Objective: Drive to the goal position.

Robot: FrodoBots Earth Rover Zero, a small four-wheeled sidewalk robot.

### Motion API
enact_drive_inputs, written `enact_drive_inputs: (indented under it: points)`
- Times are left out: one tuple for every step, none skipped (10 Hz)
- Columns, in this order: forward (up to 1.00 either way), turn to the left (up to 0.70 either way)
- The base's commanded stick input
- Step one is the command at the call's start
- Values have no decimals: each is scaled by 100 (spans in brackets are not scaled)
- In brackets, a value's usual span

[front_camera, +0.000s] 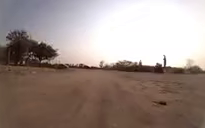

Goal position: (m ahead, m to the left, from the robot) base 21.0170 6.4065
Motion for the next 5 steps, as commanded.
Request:
enact_drive_inputs:
  points:
    - [70, 0]
    - [70, 0]
    - [70, 0]
    - [70, 0]
    - [70, 0]
